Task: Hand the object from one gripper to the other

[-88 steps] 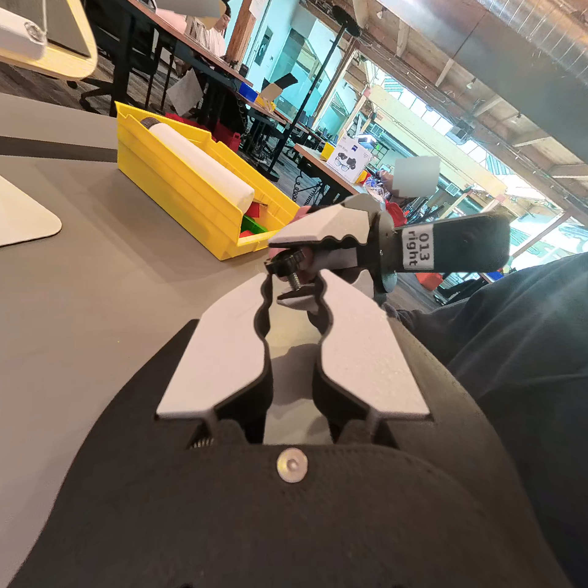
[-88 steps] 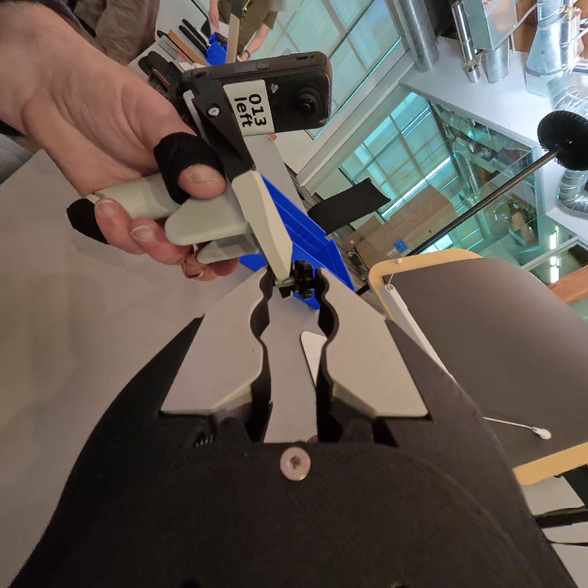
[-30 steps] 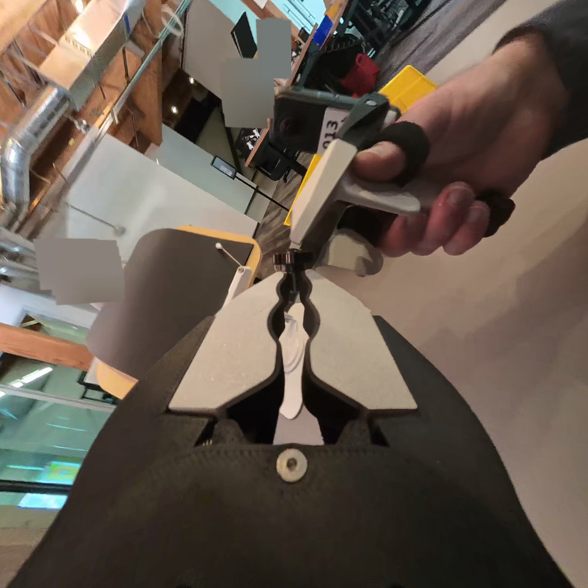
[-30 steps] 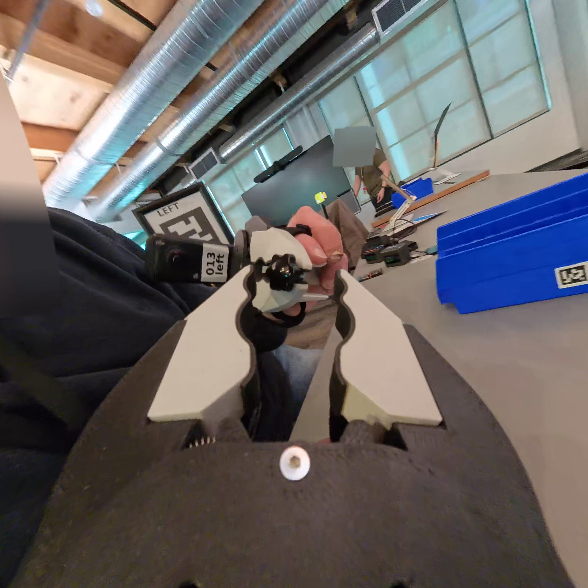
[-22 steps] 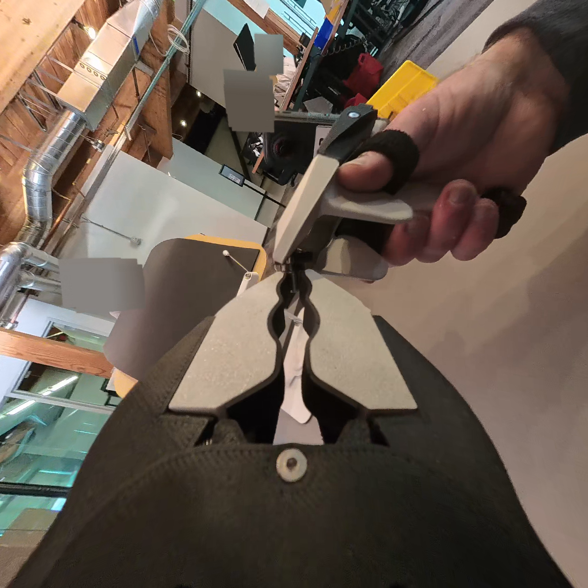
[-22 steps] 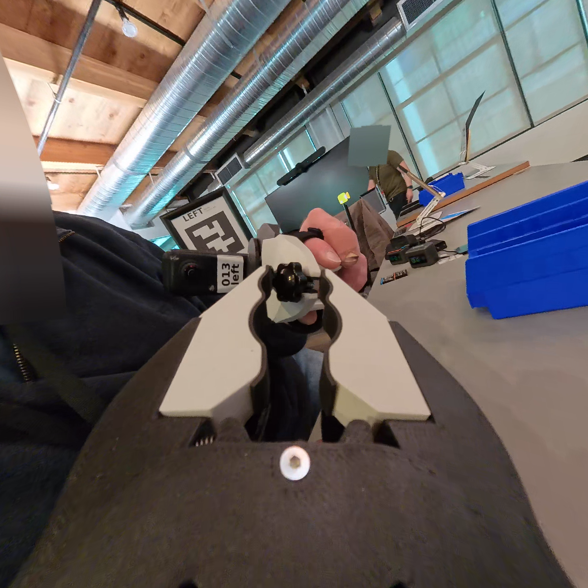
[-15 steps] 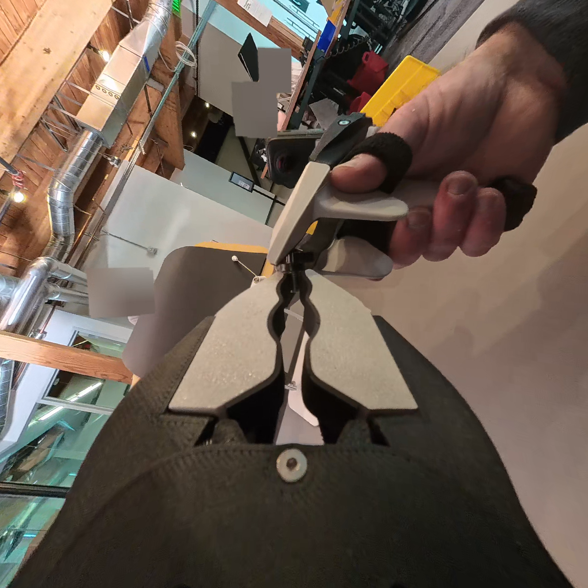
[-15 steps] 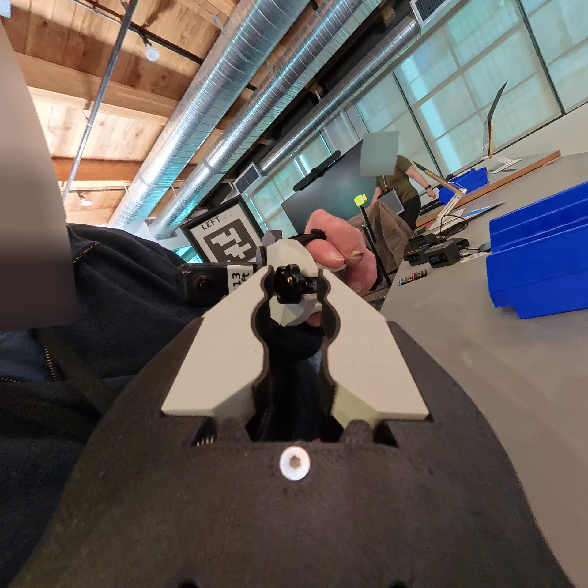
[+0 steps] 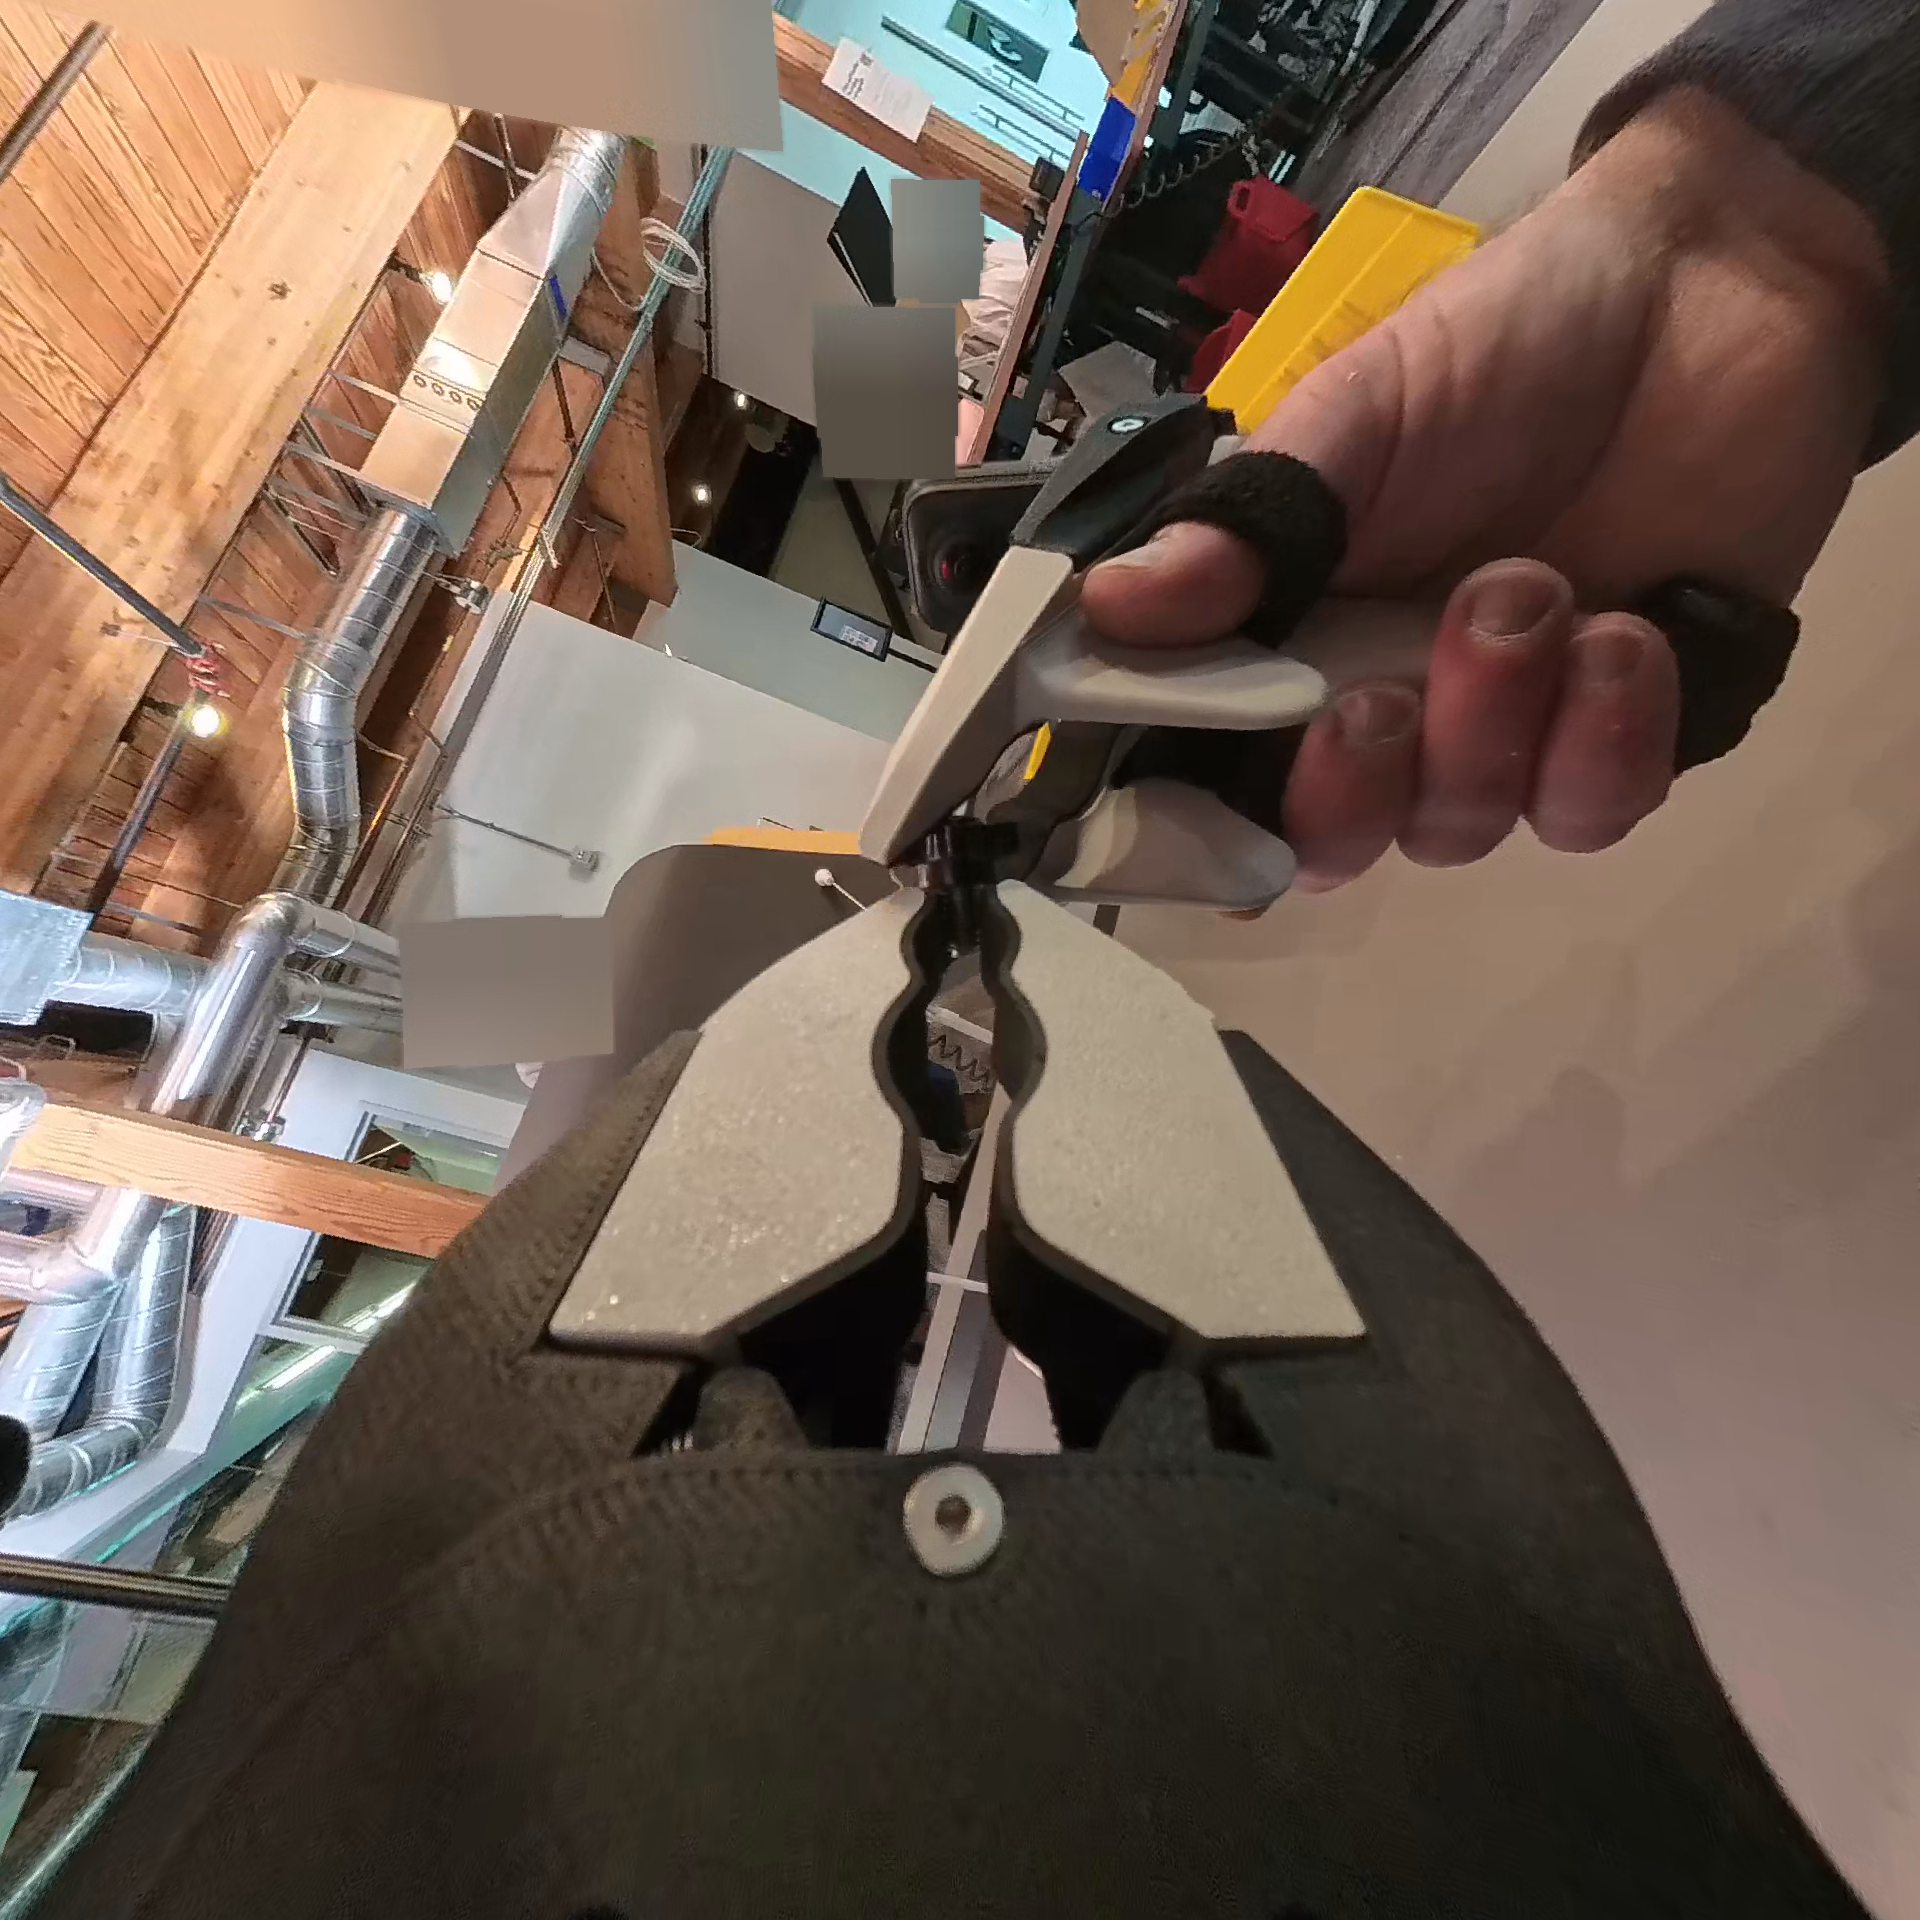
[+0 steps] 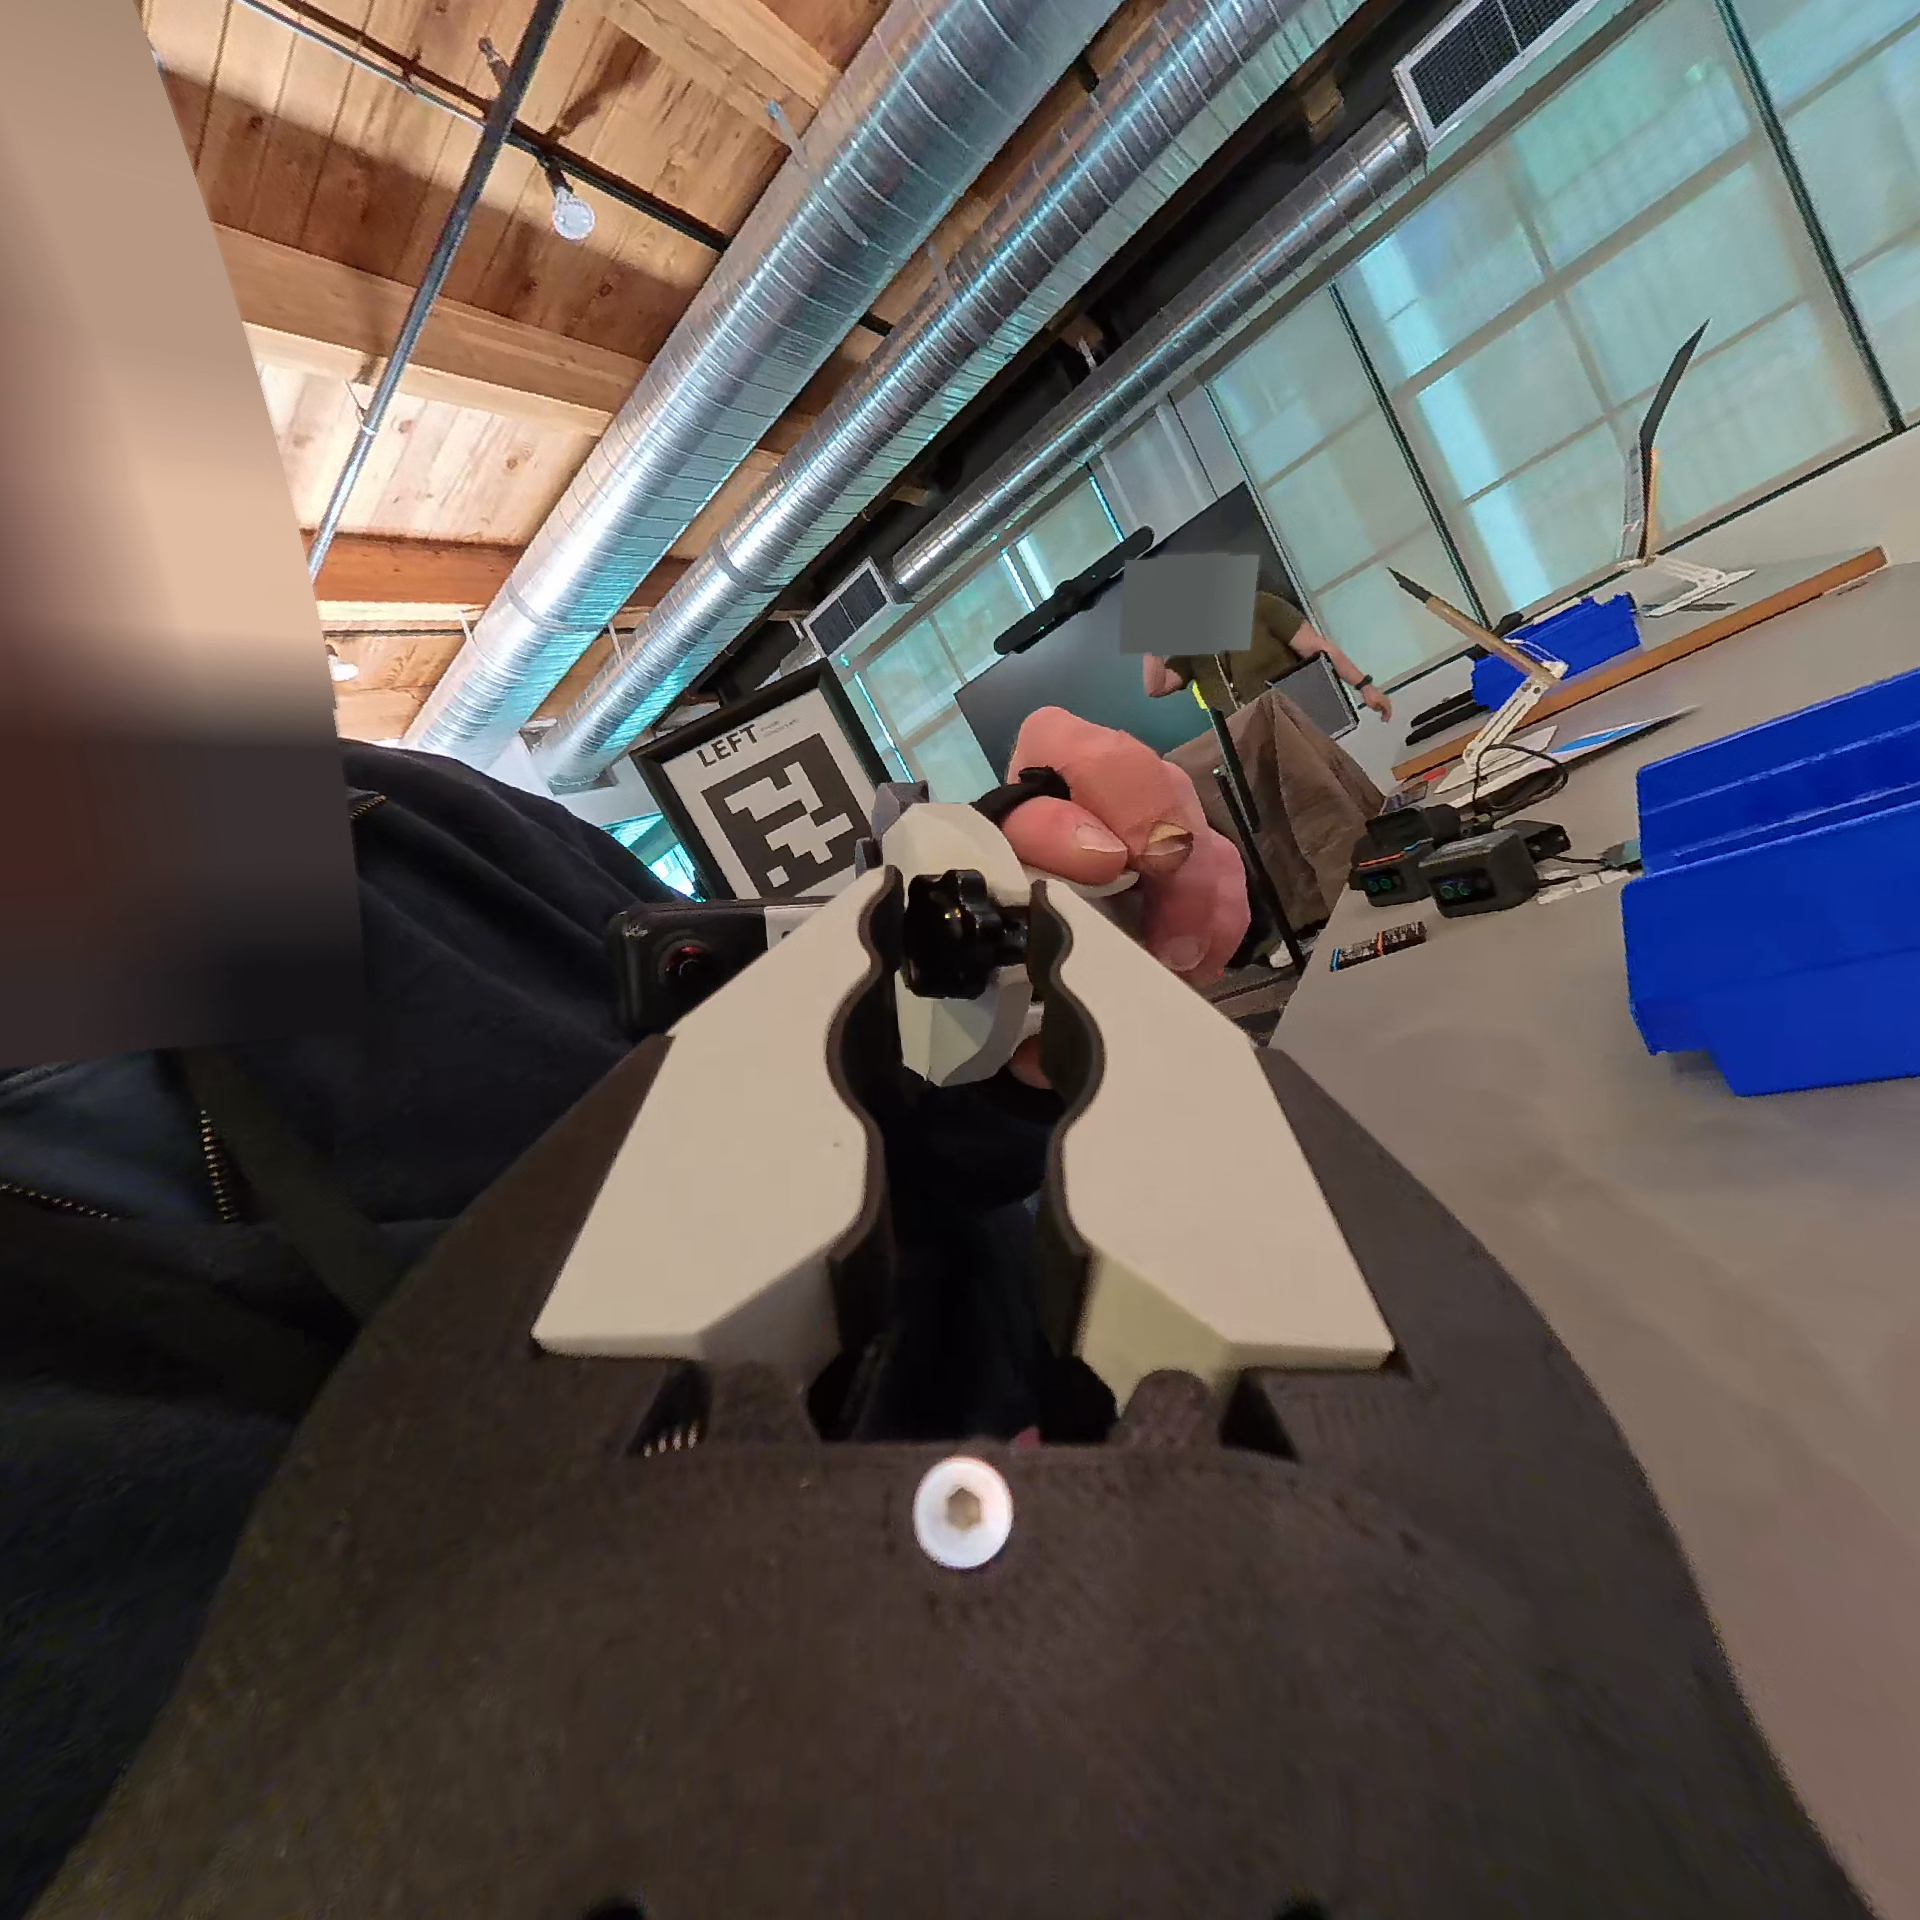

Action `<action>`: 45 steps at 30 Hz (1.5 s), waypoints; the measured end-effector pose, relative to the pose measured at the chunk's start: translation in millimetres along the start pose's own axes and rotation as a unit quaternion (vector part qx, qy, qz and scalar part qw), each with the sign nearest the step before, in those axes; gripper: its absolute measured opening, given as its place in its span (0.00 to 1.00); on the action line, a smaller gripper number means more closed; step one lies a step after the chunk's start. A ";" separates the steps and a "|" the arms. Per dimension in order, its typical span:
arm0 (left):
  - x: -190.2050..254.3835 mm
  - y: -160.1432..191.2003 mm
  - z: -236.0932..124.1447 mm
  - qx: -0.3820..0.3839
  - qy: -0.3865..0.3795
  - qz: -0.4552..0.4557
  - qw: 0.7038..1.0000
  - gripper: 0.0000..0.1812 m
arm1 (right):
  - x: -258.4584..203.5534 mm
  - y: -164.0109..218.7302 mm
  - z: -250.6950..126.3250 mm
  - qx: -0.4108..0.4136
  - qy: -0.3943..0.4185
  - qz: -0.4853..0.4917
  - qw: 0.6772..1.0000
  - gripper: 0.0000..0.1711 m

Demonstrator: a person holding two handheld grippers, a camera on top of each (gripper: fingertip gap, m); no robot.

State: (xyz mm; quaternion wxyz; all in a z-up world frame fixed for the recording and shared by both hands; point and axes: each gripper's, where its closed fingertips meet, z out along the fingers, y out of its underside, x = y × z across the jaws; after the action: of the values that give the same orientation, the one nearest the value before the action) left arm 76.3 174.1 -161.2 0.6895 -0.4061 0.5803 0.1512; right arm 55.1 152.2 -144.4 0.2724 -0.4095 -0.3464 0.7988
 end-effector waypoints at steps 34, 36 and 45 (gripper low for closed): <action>-7.0 -7.9 -2.2 0.010 -0.040 0.029 0.999 0.03 | -4.9 4.1 -3.0 -0.009 -0.028 0.020 0.999 0.16; -7.6 -7.7 -2.2 0.011 -0.046 0.033 0.998 0.03 | -6.2 3.3 -2.5 0.001 -0.038 0.029 0.999 0.12; -11.0 -9.8 -2.9 0.016 -0.061 0.056 0.996 0.03 | -9.9 -6.5 -1.8 0.045 -0.071 0.064 0.994 0.14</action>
State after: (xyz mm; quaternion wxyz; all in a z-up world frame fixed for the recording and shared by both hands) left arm 78.0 168.7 -147.3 0.7202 -0.3521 0.5616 0.2051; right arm 62.7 149.7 -135.5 0.2132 -0.3604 -0.3017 0.8565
